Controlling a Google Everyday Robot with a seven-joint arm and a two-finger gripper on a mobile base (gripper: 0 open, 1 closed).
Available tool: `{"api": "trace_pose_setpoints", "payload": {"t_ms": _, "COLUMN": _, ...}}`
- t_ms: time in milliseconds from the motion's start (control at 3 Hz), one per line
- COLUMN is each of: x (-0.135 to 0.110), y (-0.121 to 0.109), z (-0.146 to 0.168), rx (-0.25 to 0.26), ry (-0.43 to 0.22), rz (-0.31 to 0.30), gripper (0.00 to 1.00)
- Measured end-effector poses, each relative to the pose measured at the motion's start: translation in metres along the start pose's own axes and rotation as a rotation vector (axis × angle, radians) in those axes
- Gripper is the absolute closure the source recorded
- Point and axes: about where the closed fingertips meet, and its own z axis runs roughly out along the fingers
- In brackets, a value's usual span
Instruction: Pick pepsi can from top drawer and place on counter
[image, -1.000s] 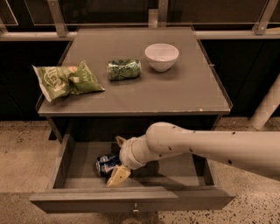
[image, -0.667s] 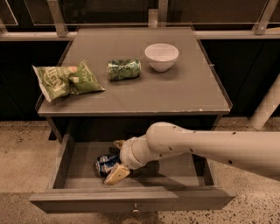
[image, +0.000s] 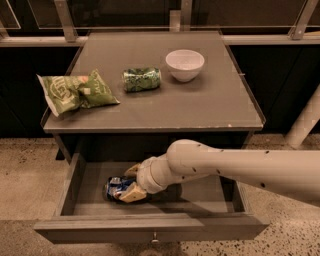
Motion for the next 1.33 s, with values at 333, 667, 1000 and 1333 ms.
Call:
{"api": "trace_pose_setpoints", "payload": {"t_ms": 333, "x": 0.000, "y": 0.000, "z": 0.000, "rx": 0.000, "ry": 0.000, "rz": 0.000, "gripper": 0.88}}
{"api": "trace_pose_setpoints", "payload": {"t_ms": 667, "x": -0.003, "y": 0.000, "z": -0.010, "rx": -0.002, "ry": -0.042, "rz": 0.009, "gripper": 1.00}}
{"api": "trace_pose_setpoints", "payload": {"t_ms": 1000, "x": -0.014, "y": 0.005, "z": -0.046, "rx": 0.045, "ry": -0.108, "rz": 0.014, "gripper": 1.00}}
{"api": "trace_pose_setpoints", "payload": {"t_ms": 1333, "x": -0.019, "y": 0.010, "z": -0.098, "rx": 0.145, "ry": -0.142, "rz": 0.037, "gripper": 1.00}}
